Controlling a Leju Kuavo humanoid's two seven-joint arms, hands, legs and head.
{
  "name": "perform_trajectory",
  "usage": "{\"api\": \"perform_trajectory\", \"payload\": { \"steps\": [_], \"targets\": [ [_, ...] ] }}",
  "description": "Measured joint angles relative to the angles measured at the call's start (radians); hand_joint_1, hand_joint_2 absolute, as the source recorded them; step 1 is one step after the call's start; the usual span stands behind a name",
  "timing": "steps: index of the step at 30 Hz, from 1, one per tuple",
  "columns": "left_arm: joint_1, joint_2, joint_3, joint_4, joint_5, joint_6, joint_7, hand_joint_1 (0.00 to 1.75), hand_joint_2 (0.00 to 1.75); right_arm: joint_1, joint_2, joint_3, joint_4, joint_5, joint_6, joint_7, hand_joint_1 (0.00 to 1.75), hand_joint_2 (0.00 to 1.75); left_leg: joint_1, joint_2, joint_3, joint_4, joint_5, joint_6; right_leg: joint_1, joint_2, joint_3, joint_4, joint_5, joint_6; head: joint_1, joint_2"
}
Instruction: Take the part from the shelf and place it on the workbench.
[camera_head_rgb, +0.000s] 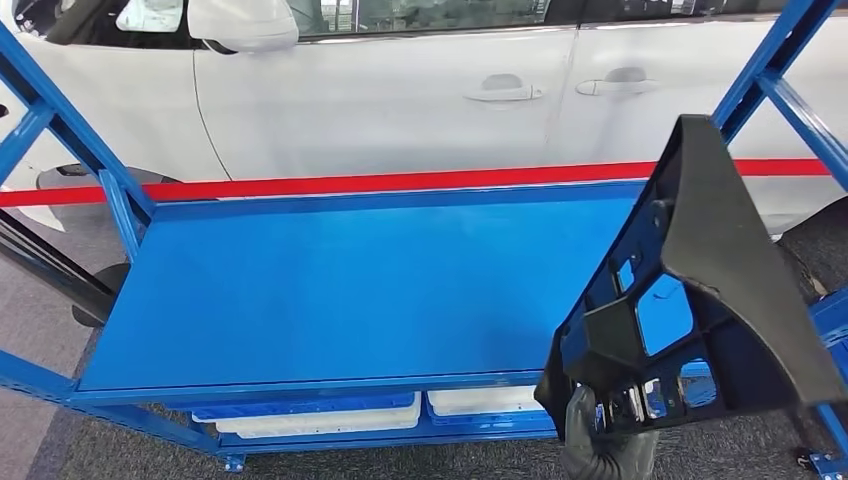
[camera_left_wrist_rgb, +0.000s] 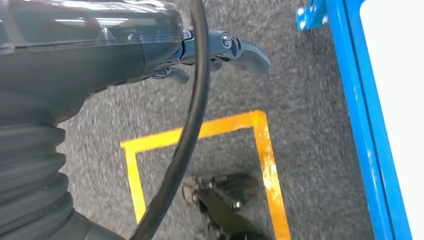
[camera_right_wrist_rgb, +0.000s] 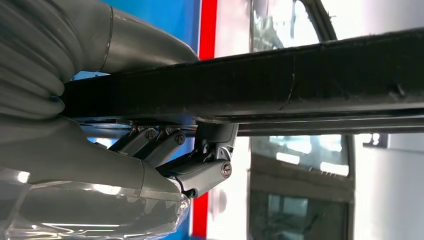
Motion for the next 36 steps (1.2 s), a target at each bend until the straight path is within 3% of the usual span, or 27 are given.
{"api": "perform_trajectory", "payload": {
  "steps": [2,5,6,7,8,10,12,15,16,18,20,21,22,23,25,27,30,32,35,36],
  "targets": [
    [0.002,-0.003,0.007,0.0,0.005,-0.001,-0.001,0.0,1.75,0.023,0.017,-0.023,-0.024,-0.002,0.021,-0.002,1.75,1.75,0.003,0.0,-0.02,0.05,-0.037,-0.009,-0.002,-0.002,0.001,-0.005,0.005,-0.014,0.0,0.0],
    [0.003,-0.004,0.018,0.0,0.012,-0.003,-0.002,0.0,1.75,0.051,0.039,-0.054,-0.05,0.0,0.058,-0.003,1.75,1.75,0.004,0.0,-0.096,0.232,-0.137,-0.015,0.003,-0.005,-0.002,-0.004,0.008,-0.023,0.0,0.0],
    [0.004,-0.004,0.022,0.0,0.013,-0.005,-0.002,0.0,1.75,0.061,0.045,-0.063,-0.055,0.002,0.069,-0.003,1.75,1.75,0.004,0.0,-0.11,0.268,-0.149,-0.014,0.007,-0.005,-0.002,-0.003,0.009,-0.023,0.0,0.0],
    [0.005,-0.004,0.026,0.0,0.014,-0.006,-0.002,0.0,1.75,0.069,0.051,-0.072,-0.059,0.003,0.081,-0.003,1.75,1.75,0.003,0.0,-0.107,0.269,-0.141,-0.012,0.01,-0.005,-0.003,-0.002,0.009,-0.024,0.0,0.0],
    [0.006,-0.005,0.03,0.0,0.016,-0.008,-0.001,0.0,1.75,0.076,0.057,-0.079,-0.062,0.004,0.093,-0.003,1.75,1.75,0.002,0.0,-0.085,0.232,-0.117,-0.007,0.013,-0.004,-0.003,-0.002,0.009,-0.024,0.0,0.0],
    [0.006,-0.005,0.033,-0.001,0.017,-0.009,0.001,0.0,1.75,0.086,0.069,-0.09,-0.066,0.004,0.119,-0.003,1.75,1.75,-0.006,0.001,-0.012,0.096,-0.056,0.011,0.018,-0.003,-0.002,0.0,0.01,-0.024,0.0,0.0],
    [0.005,-0.006,0.036,-0.002,0.017,-0.01,0.006,0.0,1.75,0.092,0.081,-0.101,-0.069,0.004,0.143,-0.003,1.75,1.75,-0.015,0.002,0.03,0.009,-0.025,0.025,0.02,-0.003,-0.003,0.002,0.013,-0.019,0.0,0.0],
    [0.008,-0.008,0.04,-0.002,0.017,-0.011,0.012,0.0,1.75,0.098,0.097,-0.118,-0.07,0.004,0.169,-0.003,1.75,1.75,-0.016,0.005,0.027,-0.008,-0.009,0.035,0.017,-0.005,-0.006,0.003,0.019,-0.003,0.0,0.0],
    [0.009,-0.009,0.041,-0.002,0.017,-0.011,0.014,0.0,1.75,0.101,0.101,-0.124,-0.072,0.004,0.177,-0.003,1.75,1.75,-0.014,0.007,0.026,-0.014,-0.001,0.041,0.017,-0.005,-0.01,0.011,0.008,0.003,0.0,0.0],
    [0.009,-0.013,0.046,-0.002,0.015,-0.011,0.019,0.0,1.75,0.105,0.108,-0.138,-0.076,0.005,0.193,-0.003,1.75,1.75,-0.008,0.011,0.015,-0.022,0.017,0.051,0.015,-0.003,-0.034,0.076,-0.058,0.013,0.0,0.0],
    [0.008,-0.014,0.052,-0.002,0.013,-0.01,0.024,0.0,1.75,0.108,0.112,-0.153,-0.077,0.006,0.203,-0.003,1.75,1.75,-0.01,0.013,-0.005,-0.019,0.029,0.055,0.01,-0.002,-0.073,0.196,-0.144,0.021,0.0,0.0],
    [0.009,-0.014,0.054,-0.002,0.012,-0.009,0.026,0.0,1.75,0.11,0.113,-0.159,-0.077,0.006,0.204,-0.003,1.75,1.75,-0.01,0.014,-0.016,-0.016,0.035,0.054,0.007,-0.002,-0.083,0.243,-0.166,0.025,0.0,0.0],
    [0.009,-0.015,0.056,-0.002,0.011,-0.008,0.028,0.0,1.75,0.111,0.114,-0.163,-0.077,0.006,0.205,-0.003,1.75,1.75,-0.01,0.015,-0.028,-0.013,0.041,0.052,0.003,-0.002,-0.076,0.258,-0.166,0.028,0.0,0.0],
    [0.009,-0.015,0.056,-0.002,0.011,-0.007,0.029,0.0,1.75,0.113,0.115,-0.168,-0.077,0.006,0.205,-0.003,1.75,1.75,-0.009,0.015,-0.039,-0.008,0.046,0.05,0.0,-0.003,-0.05,0.235,-0.146,0.03,0.0,0.0],
    [0.009,-0.017,0.057,-0.002,0.01,-0.006,0.031,0.0,1.75,0.113,0.117,-0.174,-0.077,0.006,0.208,-0.003,1.75,1.75,-0.007,0.014,-0.059,0.004,0.054,0.043,-0.006,-0.003,0.039,0.107,-0.1,0.033,0.0,0.0],
    [0.009,-0.018,0.059,-0.002,0.01,-0.004,0.031,0.0,1.75,0.116,0.12,-0.181,-0.077,0.006,0.215,-0.003,1.75,1.75,-0.008,0.013,-0.07,0.015,0.062,0.031,-0.003,0.0,0.099,0.007,-0.079,0.026,0.0,0.0],
    [0.011,-0.019,0.063,-0.003,0.008,-0.002,0.032,0.0,1.75,0.123,0.124,-0.19,-0.075,0.006,0.224,-0.003,1.75,1.75,-0.008,0.011,-0.077,0.016,0.08,0.01,0.002,0.002,0.095,-0.013,-0.065,0.005,0.0,0.0],
    [0.014,-0.02,0.065,-0.003,0.008,-0.002,0.033,0.0,1.75,0.124,0.128,-0.196,-0.074,0.006,0.229,-0.003,1.75,1.75,-0.004,0.009,-0.092,0.04,0.046,-0.001,0.0,-0.001,0.076,-0.016,-0.045,-0.013,0.0,0.0],
    [0.016,-0.022,0.067,-0.003,0.007,-0.003,0.035,0.0,1.75,0.127,0.133,-0.206,-0.07,0.006,0.238,-0.003,1.75,1.75,-0.001,0.008,-0.134,0.194,-0.097,-0.01,0.003,-0.004,0.035,-0.016,-0.013,-0.028,0.0,0.0],
    [0.016,-0.022,0.069,-0.003,0.007,-0.003,0.036,0.0,1.75,0.128,0.133,-0.21,-0.067,0.006,0.239,-0.003,1.75,1.75,-0.001,0.008,-0.142,0.252,-0.126,-0.011,0.006,-0.004,0.019,-0.015,-0.001,-0.028,0.0,0.0]
  ]
}}
